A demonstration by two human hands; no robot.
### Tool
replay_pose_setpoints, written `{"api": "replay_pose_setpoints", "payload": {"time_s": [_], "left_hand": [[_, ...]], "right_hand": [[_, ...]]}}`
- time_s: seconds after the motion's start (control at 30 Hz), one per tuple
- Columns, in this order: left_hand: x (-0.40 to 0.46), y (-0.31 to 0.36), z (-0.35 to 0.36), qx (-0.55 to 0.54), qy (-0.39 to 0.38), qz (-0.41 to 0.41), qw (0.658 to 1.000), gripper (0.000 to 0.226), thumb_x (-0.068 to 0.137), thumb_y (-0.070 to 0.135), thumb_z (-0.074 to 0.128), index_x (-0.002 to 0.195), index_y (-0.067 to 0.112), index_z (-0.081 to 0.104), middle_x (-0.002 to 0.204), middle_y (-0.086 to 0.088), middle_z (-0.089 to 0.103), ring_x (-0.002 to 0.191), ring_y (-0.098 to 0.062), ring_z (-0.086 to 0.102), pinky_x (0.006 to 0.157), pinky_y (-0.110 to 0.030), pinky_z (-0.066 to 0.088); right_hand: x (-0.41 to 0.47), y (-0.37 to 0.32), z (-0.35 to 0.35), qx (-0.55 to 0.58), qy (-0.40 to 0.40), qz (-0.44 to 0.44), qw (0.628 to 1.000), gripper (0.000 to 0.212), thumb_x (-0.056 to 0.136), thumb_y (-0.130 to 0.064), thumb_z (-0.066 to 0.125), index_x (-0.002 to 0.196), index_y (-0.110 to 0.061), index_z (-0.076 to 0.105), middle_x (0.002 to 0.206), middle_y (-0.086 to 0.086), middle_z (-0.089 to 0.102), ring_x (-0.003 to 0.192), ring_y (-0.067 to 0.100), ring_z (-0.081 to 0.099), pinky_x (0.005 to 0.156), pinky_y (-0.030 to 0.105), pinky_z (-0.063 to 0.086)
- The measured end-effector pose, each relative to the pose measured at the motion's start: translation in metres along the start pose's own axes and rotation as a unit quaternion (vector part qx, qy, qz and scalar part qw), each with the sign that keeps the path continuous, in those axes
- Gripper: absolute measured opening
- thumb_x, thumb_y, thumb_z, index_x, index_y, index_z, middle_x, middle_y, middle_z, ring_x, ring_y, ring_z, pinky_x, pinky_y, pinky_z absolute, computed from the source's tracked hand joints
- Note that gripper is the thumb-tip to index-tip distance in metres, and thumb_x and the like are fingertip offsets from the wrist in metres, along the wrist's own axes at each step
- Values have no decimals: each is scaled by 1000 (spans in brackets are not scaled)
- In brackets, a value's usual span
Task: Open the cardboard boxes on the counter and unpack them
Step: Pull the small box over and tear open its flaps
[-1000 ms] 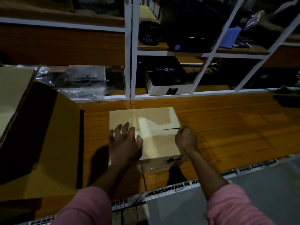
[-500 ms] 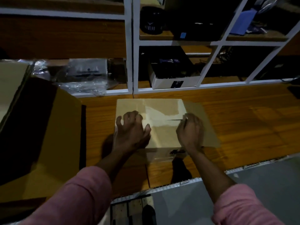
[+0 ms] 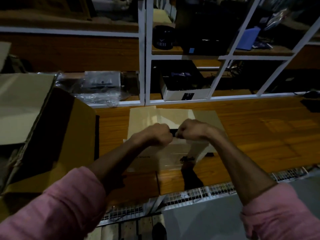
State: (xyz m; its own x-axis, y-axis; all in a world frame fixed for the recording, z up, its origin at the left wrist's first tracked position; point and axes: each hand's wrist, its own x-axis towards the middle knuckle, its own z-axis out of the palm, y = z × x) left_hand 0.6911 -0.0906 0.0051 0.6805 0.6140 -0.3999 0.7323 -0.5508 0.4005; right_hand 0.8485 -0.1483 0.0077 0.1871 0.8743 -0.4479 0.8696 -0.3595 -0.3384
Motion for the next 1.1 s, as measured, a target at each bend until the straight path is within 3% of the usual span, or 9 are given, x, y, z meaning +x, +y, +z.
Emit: {"api": "replay_pose_setpoints", "payload": {"time_s": [0.17, 0.23, 0.37, 0.47, 0.53, 0.67, 0.73, 0.87, 1.1], "left_hand": [[-22, 1, 40, 43, -71, 41, 996, 29, 101, 20, 49, 120, 2, 62, 120, -18, 65, 97, -26, 59, 76, -34, 44], [-26, 1, 56, 62, -25, 55, 996, 31, 102, 21, 49, 124, 1, 57, 124, -19, 62, 108, -32, 60, 80, -36, 44], [-17, 12, 73, -24, 6, 69, 997, 35, 100, 17, 49, 128, -3, 48, 131, -23, 55, 116, -35, 56, 84, -34, 42], [-13, 8, 85, -21, 19, 61, 998, 53, 105, 24, 42, 147, -6, 31, 157, -27, 31, 146, -36, 29, 112, -46, 29], [-10, -5, 95, 38, 99, 54, 993, 66, 106, 38, 34, 157, -1, 18, 168, -17, 6, 156, -30, -5, 115, -63, 21], [-2, -49, 92, 88, 263, -13, 961, 70, 100, 42, 35, 159, 10, 14, 170, -11, 1, 153, -37, -15, 117, -69, -2], [2, -78, 83, 69, 278, -75, 955, 73, 100, 36, 41, 159, 9, 10, 168, -16, 2, 152, -44, -12, 117, -64, -12], [9, -128, 78, -119, 284, -191, 932, 55, 97, 27, 58, 145, 9, 36, 147, -19, 43, 133, -42, 39, 107, -54, 39], [15, -127, 92, -119, 326, -153, 925, 43, 83, 5, 74, 121, 7, 55, 116, -15, 59, 102, -34, 60, 72, -35, 48]], "right_hand": [[-12, 0, 57, 5, -128, -4, 992, 16, 98, -19, 58, 110, -15, 68, 106, 3, 68, 97, 27, 63, 83, 40, 53], [-18, 3, 82, 22, -92, -11, 996, 11, 97, -18, 60, 99, -29, 59, 94, -2, 63, 94, 26, 61, 77, 33, 48], [-17, 3, 111, -110, 36, 34, 993, 16, 90, -19, 68, 105, -23, 61, 115, 5, 69, 115, 27, 59, 109, 44, 37], [-14, 3, 123, -154, 71, 31, 985, 19, 91, -31, 68, 108, -25, 61, 118, 2, 68, 116, 24, 58, 103, 42, 33], [-15, 7, 124, -129, 103, 9, 986, 10, 92, -34, 67, 99, -30, 60, 115, 2, 70, 114, 25, 59, 99, 41, 34], [-11, 16, 128, -69, 139, -27, 988, 6, 100, -35, 55, 100, -33, 61, 106, 1, 71, 107, 26, 62, 93, 40, 35], [-11, 18, 128, -44, 129, -36, 990, 9, 102, -39, 53, 97, -35, 60, 100, -3, 70, 100, 24, 62, 87, 37, 33], [-14, 22, 123, -40, 102, -40, 993, 15, 103, -38, 53, 107, -31, 66, 103, -3, 70, 99, 22, 60, 85, 34, 34], [-6, 30, 114, 77, 31, -7, 997, 46, 105, -58, 29, 83, -34, 62, 87, -9, 67, 88, 17, 62, 94, 42, 41]]}}
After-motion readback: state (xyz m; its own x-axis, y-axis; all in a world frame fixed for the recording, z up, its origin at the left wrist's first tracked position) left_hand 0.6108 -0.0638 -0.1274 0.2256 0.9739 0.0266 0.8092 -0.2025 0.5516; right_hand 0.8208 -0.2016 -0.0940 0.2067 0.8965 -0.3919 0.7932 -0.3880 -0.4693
